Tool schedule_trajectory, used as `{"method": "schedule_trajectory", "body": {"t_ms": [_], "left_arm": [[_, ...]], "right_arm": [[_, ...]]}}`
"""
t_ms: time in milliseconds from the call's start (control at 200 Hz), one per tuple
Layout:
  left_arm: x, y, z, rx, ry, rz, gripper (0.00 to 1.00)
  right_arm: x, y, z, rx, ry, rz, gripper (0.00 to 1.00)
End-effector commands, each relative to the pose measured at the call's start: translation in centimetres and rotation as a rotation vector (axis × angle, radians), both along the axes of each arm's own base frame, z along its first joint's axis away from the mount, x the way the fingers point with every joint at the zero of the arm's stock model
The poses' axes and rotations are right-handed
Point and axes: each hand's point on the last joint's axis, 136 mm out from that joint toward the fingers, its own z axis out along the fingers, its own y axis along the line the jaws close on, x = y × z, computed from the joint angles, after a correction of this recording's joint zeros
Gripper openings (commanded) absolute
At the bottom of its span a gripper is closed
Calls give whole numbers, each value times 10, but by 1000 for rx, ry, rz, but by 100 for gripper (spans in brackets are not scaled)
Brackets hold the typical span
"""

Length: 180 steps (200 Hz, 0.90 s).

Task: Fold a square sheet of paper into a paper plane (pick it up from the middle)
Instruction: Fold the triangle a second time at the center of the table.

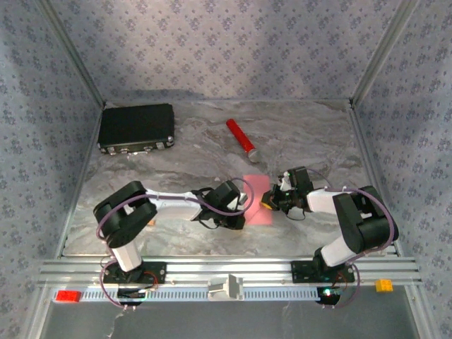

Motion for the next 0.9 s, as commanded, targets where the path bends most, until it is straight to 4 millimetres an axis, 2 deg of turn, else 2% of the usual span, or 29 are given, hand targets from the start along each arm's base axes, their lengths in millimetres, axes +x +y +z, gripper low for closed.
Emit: {"method": "schedule_trajectory", "body": {"t_ms": [0, 40, 140, 275, 375, 660, 785, 894], "left_arm": [[11, -6, 32, -46, -85, 18, 6], [17, -10, 39, -63, -100, 20, 6], [30, -20, 43, -93, -92, 25, 6], [44, -31, 35, -84, -83, 35, 6], [46, -37, 25, -73, -61, 28, 6], [32, -18, -19, 22, 19, 47, 0], [27, -10, -31, 44, 42, 73, 0], [26, -8, -36, 41, 56, 93, 0]], "right_arm": [[-12, -15, -19, -70, 60, -38, 0], [-13, -15, -20, -73, 64, -38, 0], [-13, -15, -20, -71, 63, -40, 0], [-12, -14, -18, -69, 59, -41, 0], [-12, -14, -17, -64, 59, -42, 0], [-2, -6, 1, -37, 7, -32, 1], [2, 0, 15, -31, -28, -13, 2], [-3, 10, 22, -28, -46, 9, 2]]}}
